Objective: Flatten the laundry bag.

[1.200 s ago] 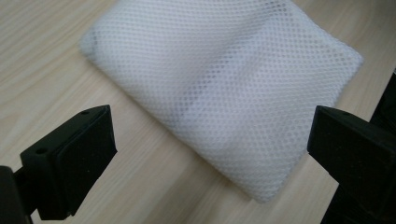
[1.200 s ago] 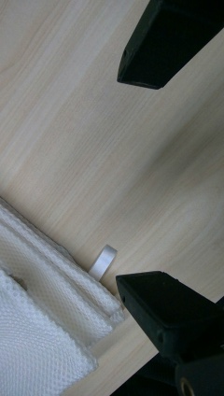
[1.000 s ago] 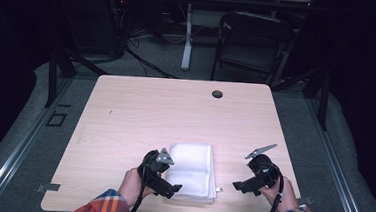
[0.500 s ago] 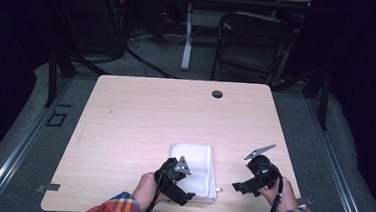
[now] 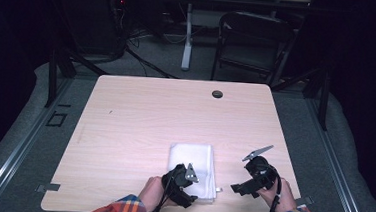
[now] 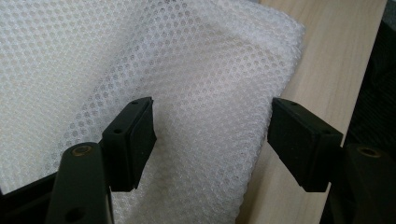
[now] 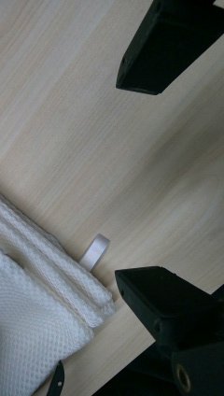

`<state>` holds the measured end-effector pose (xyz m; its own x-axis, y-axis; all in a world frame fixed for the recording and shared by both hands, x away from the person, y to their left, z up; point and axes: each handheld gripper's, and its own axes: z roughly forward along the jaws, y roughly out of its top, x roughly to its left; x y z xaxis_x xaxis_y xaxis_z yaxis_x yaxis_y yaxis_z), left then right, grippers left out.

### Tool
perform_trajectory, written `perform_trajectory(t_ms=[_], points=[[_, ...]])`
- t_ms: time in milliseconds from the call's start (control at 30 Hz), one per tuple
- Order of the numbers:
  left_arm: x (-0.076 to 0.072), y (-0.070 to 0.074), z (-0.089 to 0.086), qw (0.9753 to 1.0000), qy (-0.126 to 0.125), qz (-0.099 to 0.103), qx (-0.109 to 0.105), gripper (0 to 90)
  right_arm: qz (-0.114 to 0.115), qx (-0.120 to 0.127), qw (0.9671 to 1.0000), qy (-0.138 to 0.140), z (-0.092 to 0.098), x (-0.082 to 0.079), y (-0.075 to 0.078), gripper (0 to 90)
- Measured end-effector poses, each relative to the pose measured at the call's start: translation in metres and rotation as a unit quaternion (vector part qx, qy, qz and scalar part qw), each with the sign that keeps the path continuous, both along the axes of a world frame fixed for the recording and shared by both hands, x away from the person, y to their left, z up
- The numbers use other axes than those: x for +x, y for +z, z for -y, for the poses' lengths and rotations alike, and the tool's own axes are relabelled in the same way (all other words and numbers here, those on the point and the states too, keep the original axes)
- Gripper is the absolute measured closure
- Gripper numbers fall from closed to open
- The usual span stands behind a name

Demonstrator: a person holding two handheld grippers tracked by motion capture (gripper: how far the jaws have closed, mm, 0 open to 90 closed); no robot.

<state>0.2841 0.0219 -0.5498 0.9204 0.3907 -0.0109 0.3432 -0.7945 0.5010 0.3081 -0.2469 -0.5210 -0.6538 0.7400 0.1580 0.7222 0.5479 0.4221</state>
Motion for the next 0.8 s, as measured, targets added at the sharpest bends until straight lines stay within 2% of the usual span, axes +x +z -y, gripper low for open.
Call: perform_trajectory(t_ms=[33,67,100,200,300,333,400,433,467,500,800], points=[[-0.0001,-0.0005,0.0001,1.0,-0.002,0.001,0.001,34.3,0.0,0.0,1.0,0.0,0.0,0.0,0.0,7.4],[-0.0004,-0.0011,0.0002,1.0,-0.004,0.0,0.0,38.2,0.002,-0.013,0.9999,0.004,0.0007,0.0004,0.0003,7.4],[-0.0006,-0.0018,0.0003,1.0,-0.004,0.003,0.001,39.2,0.0,-0.007,1.0,0.001,-0.0002,0.0,-0.0001,7.5],[0.0007,-0.0024,-0.0014,0.9999,-0.013,-0.005,-0.008,49.3,0.001,-0.009,1.0,0.003,-0.0012,-0.0005,-0.0004,8.2],[0.0005,-0.0027,-0.0015,0.9998,-0.017,-0.006,-0.01,54.3,0.001,-0.013,0.9999,0.009,-0.0009,-0.0002,-0.0002,8.6],[0.0003,-0.0028,-0.0017,0.9997,-0.02,-0.007,-0.011,59.8,0.001,-0.012,0.9999,0.01,-0.0014,-0.0003,-0.0005,9.2],[0.0001,-0.0034,-0.0017,0.9996,-0.024,-0.006,-0.013,60.7,0.001,-0.015,0.9998,0.011,-0.0017,-0.0004,-0.0003,10.1],[0.0002,-0.0034,-0.0019,0.9996,-0.025,-0.004,-0.013,62.3,-0.002,-0.015,0.9997,0.017,-0.0016,-0.0002,0.0003,10.3],[0.0005,-0.0032,-0.0023,0.9996,-0.024,-0.005,-0.013,64.2,0.003,-0.012,0.9999,0.009,-0.0029,-0.0011,-0.0004,10.5],[0.0013,-0.004,-0.0029,0.9994,-0.024,-0.011,-0.021,69.2,0.0,-0.014,0.9998,0.015,-0.0033,-0.0011,0.0002,11.3],[0.0042,-0.0043,-0.0061,0.9994,-0.02,-0.01,-0.025,80.2,0.002,-0.011,0.9997,0.021,-0.0071,-0.0023,0.0003,15.5]])
